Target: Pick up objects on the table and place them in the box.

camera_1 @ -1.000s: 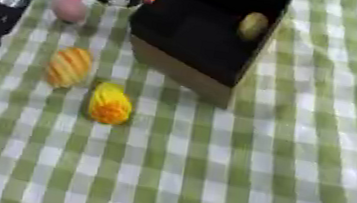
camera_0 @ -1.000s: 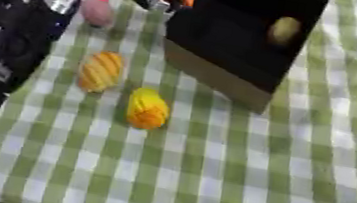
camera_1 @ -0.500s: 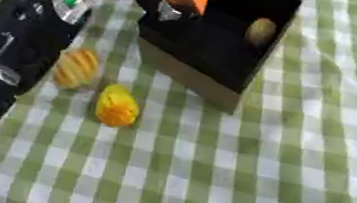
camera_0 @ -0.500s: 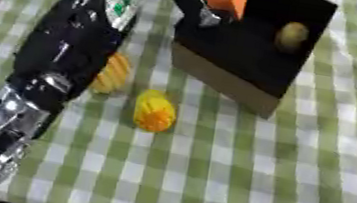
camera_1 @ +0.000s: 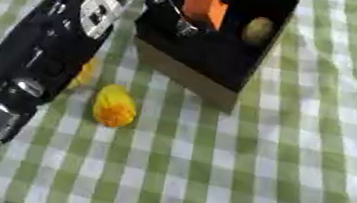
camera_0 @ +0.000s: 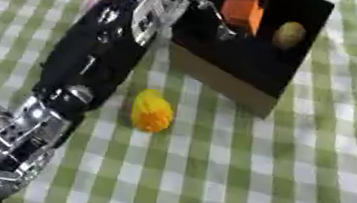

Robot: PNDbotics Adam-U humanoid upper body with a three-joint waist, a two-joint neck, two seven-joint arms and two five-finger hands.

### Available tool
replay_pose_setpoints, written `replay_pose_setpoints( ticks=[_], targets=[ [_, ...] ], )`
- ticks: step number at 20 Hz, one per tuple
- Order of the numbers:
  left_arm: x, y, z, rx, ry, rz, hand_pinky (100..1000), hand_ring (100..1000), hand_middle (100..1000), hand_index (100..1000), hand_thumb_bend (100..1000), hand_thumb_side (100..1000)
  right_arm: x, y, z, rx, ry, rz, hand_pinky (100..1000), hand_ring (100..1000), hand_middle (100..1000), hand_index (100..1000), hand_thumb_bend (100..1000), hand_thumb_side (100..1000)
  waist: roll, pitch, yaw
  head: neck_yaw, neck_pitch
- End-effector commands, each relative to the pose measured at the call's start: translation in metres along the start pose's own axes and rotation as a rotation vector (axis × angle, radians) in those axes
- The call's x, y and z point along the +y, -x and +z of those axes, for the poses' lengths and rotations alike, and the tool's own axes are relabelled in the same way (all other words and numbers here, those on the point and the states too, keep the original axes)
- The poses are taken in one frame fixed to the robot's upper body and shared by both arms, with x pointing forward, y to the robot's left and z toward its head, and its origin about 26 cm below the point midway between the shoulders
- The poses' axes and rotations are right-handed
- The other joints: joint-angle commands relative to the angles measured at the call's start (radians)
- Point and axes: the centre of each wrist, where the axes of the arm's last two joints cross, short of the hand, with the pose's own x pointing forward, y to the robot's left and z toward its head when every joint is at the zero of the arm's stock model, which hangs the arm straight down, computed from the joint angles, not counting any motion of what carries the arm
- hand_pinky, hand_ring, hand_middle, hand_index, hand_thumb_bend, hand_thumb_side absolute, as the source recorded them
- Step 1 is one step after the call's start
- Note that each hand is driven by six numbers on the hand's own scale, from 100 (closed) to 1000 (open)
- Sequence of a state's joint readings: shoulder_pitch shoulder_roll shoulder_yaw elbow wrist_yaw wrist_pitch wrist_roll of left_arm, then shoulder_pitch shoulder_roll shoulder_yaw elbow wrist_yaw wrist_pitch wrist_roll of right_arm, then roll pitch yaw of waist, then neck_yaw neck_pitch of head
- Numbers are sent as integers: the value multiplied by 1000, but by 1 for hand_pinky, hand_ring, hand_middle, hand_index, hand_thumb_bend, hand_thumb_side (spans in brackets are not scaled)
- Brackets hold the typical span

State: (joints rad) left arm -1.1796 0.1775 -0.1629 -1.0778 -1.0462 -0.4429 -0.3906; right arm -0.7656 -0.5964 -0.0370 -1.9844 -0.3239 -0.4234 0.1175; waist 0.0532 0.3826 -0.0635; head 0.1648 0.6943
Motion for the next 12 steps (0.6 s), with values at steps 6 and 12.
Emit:
replay_pose_setpoints(
  ticks=[6, 12],
  targets=[
    [6, 5, 1, 71, -40, -69, 875, 821, 747, 858, 383, 285, -2, -5, -5, -19, -10, 5, 837, 831, 624, 855, 100, 532, -3, -21, -7, 14, -13],
    [3, 9, 4, 99, -76, -79, 953, 931, 874, 929, 514, 541, -2, -5, -4, -15, -11, 5, 837, 832, 623, 855, 100, 532, -3, -22, -7, 14, -13]
  ],
)
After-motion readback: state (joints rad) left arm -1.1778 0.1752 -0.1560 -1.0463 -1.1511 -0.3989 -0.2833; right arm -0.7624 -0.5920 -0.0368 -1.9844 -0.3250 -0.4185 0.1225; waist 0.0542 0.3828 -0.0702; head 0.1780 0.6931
